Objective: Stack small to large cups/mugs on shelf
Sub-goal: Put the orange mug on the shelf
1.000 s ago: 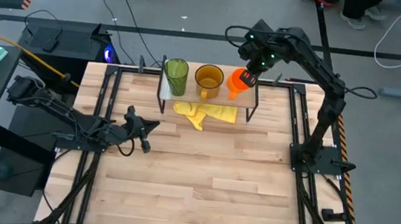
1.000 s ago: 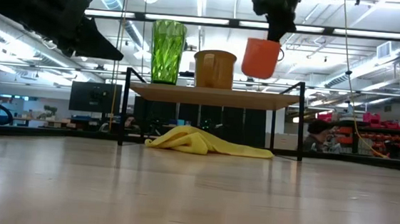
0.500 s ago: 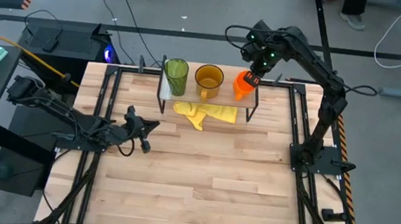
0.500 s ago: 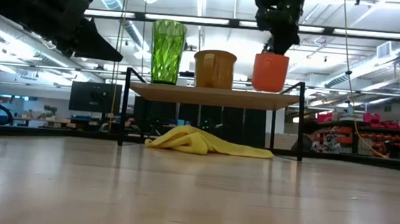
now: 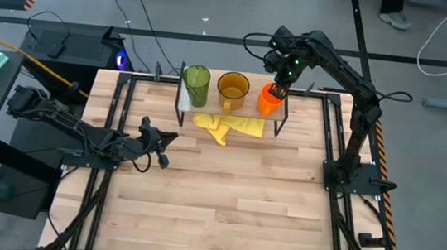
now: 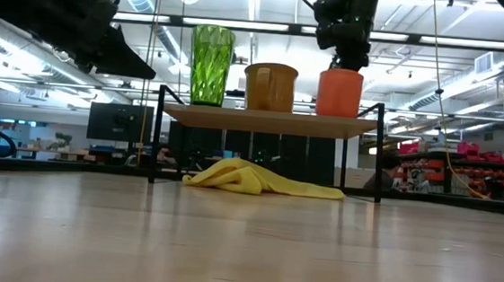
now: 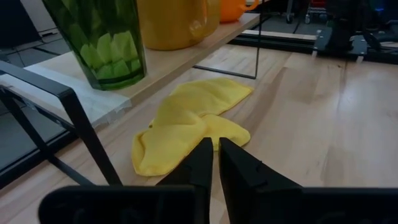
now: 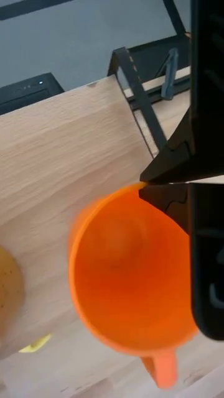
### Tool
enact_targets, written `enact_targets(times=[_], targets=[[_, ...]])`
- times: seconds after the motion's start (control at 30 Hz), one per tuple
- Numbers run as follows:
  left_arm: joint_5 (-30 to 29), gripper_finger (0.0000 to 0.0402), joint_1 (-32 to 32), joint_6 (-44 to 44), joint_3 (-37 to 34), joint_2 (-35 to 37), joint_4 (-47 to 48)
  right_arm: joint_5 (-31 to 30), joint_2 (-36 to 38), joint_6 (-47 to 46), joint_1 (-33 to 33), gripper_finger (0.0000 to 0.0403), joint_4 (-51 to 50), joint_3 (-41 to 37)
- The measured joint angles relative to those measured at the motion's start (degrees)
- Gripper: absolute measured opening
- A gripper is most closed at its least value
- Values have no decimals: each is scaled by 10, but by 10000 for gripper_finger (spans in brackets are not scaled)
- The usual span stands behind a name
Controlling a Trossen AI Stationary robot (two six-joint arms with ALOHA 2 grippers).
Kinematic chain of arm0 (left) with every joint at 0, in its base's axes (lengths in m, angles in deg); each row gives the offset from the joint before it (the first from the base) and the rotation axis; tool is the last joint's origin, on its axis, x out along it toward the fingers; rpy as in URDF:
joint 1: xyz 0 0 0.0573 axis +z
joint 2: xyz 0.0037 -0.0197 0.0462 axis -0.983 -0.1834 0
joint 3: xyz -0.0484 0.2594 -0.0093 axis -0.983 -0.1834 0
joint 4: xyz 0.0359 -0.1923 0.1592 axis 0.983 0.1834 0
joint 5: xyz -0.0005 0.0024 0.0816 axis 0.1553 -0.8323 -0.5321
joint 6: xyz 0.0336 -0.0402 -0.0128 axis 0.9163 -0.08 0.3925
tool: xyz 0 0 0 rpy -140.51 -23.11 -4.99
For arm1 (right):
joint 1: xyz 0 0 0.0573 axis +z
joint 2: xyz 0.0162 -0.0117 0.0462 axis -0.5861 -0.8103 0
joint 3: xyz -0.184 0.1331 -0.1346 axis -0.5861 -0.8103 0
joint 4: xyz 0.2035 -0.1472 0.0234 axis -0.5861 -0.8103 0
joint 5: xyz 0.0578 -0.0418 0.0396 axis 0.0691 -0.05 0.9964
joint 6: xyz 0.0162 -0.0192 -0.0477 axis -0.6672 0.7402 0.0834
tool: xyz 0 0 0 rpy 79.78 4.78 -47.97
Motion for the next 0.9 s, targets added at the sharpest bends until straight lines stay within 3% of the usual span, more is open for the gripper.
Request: enact_targets(times=[0.9], targets=[[0,28,1,1,0,0,1,-4,-1,34,0,3,42,6]])
